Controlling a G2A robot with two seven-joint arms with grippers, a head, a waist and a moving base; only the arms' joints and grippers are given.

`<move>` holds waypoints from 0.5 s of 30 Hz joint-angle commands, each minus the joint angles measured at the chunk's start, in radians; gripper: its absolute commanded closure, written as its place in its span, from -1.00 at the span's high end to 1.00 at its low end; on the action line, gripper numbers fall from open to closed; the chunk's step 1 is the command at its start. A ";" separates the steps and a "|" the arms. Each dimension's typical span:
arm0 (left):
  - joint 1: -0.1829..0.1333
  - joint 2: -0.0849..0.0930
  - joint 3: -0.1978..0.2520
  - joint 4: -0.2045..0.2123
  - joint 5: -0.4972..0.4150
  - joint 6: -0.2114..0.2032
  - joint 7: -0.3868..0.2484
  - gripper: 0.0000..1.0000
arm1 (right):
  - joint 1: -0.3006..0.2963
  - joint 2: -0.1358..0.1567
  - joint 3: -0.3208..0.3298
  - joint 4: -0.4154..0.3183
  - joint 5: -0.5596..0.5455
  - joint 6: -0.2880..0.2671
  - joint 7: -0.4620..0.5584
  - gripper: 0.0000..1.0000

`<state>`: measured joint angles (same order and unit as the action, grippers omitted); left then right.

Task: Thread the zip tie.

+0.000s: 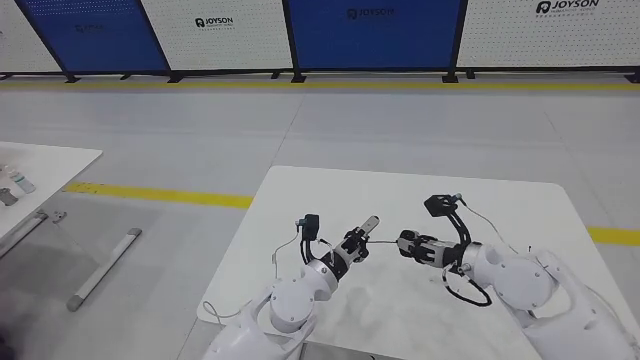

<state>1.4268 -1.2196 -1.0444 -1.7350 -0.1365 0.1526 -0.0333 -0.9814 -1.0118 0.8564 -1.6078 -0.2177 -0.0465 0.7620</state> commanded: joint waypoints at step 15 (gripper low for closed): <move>0.000 0.000 0.000 0.000 0.000 0.000 0.000 1.00 | -0.090 0.007 0.003 -0.020 -0.314 -0.185 -0.228 -1.00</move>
<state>1.4268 -1.2196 -1.0444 -1.7350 -0.1365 0.1526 -0.0333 -1.0619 -1.0038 0.8637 -1.6218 -0.5265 -0.2267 0.5491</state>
